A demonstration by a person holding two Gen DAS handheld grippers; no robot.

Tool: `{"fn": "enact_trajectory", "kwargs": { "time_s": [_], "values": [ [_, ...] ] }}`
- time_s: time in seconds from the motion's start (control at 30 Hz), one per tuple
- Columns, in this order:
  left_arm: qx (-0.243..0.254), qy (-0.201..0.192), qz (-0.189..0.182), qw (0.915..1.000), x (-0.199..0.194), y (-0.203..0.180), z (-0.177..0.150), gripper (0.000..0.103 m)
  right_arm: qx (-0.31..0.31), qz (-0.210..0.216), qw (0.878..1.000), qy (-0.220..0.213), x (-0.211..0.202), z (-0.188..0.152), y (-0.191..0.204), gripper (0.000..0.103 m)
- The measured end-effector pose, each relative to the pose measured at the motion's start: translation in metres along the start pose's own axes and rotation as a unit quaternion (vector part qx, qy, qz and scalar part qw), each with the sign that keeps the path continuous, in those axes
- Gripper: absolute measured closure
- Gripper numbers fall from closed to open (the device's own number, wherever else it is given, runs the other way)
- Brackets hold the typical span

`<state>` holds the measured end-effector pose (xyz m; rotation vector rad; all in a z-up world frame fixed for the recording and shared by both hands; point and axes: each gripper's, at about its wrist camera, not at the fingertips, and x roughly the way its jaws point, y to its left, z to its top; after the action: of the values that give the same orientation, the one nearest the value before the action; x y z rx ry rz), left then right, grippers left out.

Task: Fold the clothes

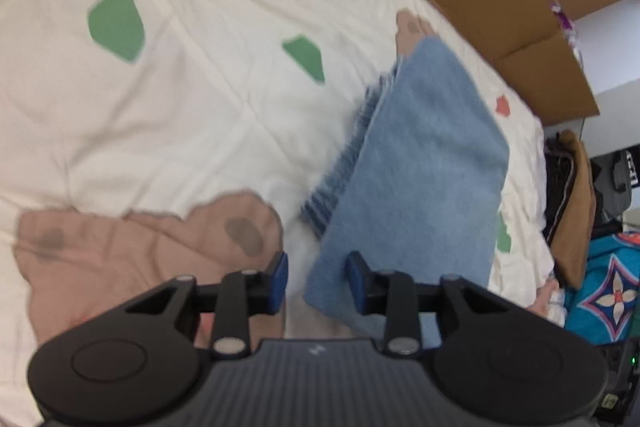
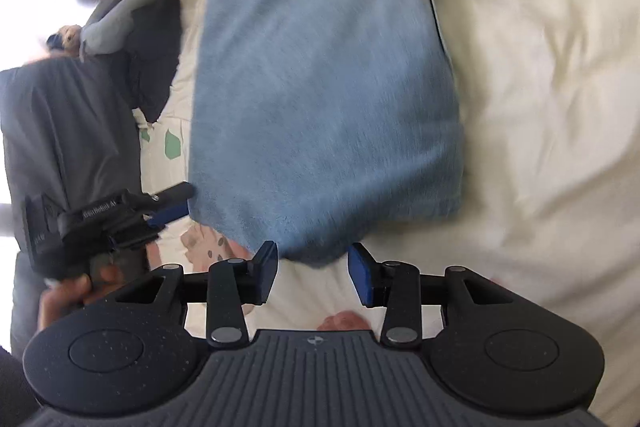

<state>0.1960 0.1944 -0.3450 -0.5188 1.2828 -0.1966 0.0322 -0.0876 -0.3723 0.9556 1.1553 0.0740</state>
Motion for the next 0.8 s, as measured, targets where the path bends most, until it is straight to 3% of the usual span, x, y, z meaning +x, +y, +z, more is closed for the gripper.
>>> {"fn": "enact_trajectory", "kwargs": {
  "time_s": [0.17,0.43,0.57,0.67,0.8],
  "values": [
    [0.045,-0.021,0.009,0.9987,-0.011,-0.022,0.026,0.069,-0.029,-0.025,0.999,-0.037,-0.025,0.016,0.004,0.059],
    [0.131,-0.031,0.002,0.9908,0.012,-0.075,0.040,0.069,-0.073,-0.085,0.992,-0.053,-0.027,0.037,0.006,0.059],
    [0.128,-0.028,-0.031,0.9909,0.034,-0.087,0.043,0.069,-0.120,-0.126,0.983,-0.058,-0.012,0.051,0.013,0.059],
    [0.158,-0.038,-0.007,0.9867,0.051,-0.094,0.044,0.069,-0.131,-0.155,0.977,-0.062,-0.005,0.064,0.012,0.059],
    [0.155,-0.048,-0.011,0.9867,0.066,-0.094,0.050,0.070,-0.139,-0.175,0.972,-0.074,0.003,0.088,0.010,0.059]
  ]
}}
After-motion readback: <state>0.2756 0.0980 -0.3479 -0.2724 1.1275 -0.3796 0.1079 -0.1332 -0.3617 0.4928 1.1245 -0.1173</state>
